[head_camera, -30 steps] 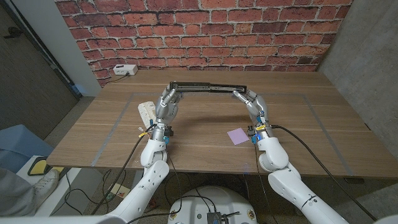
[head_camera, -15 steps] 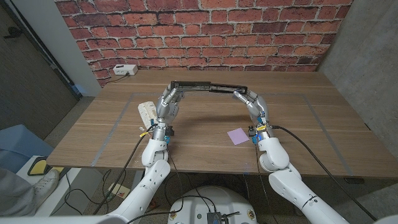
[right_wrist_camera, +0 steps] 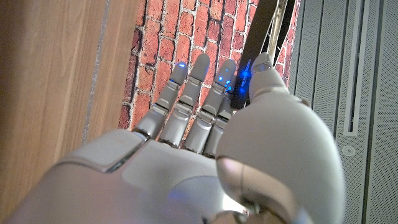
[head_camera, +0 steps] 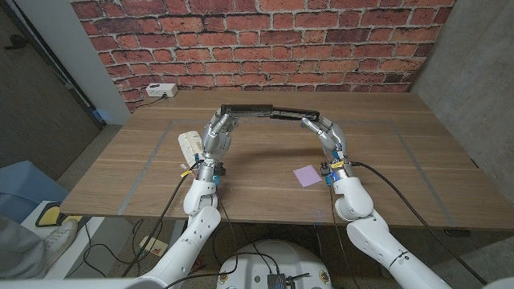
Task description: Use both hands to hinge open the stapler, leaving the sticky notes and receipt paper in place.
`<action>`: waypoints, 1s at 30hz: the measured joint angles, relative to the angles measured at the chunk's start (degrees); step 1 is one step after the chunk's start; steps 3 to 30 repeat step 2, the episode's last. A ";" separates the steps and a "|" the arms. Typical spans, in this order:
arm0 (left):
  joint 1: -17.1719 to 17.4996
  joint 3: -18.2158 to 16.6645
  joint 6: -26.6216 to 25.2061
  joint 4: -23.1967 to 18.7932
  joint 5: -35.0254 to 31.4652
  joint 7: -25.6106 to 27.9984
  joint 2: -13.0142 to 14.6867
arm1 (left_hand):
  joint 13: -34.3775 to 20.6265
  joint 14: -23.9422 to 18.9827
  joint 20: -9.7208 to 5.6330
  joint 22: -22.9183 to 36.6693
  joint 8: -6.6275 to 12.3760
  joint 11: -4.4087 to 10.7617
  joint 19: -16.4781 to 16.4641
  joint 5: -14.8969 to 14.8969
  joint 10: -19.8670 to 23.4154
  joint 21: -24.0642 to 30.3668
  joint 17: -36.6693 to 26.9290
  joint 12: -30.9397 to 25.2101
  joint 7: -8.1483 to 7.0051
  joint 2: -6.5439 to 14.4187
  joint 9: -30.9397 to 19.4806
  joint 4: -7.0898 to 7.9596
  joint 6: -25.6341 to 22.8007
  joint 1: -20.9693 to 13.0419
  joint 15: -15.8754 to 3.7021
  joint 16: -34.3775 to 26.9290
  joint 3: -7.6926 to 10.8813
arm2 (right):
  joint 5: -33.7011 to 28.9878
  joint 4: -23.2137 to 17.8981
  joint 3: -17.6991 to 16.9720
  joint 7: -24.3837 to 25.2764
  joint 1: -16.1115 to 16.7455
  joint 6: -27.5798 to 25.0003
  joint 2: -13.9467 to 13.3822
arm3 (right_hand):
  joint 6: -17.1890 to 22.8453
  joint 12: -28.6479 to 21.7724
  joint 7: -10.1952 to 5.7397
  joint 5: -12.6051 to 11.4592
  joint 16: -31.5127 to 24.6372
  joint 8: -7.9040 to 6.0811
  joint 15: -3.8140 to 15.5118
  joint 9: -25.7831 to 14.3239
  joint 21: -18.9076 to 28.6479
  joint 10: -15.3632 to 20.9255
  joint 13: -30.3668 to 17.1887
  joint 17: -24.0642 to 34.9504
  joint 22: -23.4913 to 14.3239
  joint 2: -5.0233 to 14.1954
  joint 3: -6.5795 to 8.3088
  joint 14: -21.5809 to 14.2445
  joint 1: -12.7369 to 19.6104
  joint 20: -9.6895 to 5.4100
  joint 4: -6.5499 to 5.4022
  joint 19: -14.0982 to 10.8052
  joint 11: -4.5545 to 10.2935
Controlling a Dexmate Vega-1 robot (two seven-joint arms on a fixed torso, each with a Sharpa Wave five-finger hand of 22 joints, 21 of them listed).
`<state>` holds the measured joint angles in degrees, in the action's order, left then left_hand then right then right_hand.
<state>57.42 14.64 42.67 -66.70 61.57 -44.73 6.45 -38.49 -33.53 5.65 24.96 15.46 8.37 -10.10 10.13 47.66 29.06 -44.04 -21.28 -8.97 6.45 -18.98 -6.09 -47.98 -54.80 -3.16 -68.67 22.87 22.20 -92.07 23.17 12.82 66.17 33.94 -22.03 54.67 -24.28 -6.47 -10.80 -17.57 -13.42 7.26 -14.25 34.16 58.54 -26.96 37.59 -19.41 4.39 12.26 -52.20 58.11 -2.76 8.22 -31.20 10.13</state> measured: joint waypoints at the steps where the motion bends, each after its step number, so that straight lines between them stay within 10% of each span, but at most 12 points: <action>1: 0.05 -0.03 0.00 0.00 0.00 0.00 0.00 | 0.00 0.00 0.00 0.00 0.00 0.00 0.00 0.00 0.00 0.00 0.00 0.02 0.00 0.00 -0.01 0.00 0.00 0.00 0.00 0.00 0.00 | 0.05 0.16 0.05 -0.04 -0.11 0.00 0.05 | 0.00 0.32 0.00 0.00 0.00 0.00 0.00 0.00 0.00 0.00 0.00 0.00 0.01 0.00 0.00 0.00 0.00 0.00 0.00 0.00 0.00; 30: 0.07 -0.06 0.00 0.00 0.00 -0.01 0.00 | 0.00 0.00 0.00 0.00 0.00 0.00 0.00 0.00 0.00 0.00 0.00 0.06 0.00 0.00 -0.02 0.00 0.00 0.00 0.00 0.00 0.00 | 0.09 0.30 0.11 -0.08 -0.19 0.00 0.11 | 0.00 0.36 0.00 0.00 0.00 0.00 0.00 0.00 0.00 0.00 0.00 0.00 0.01 0.00 0.00 0.00 0.00 0.00 0.00 0.00 0.00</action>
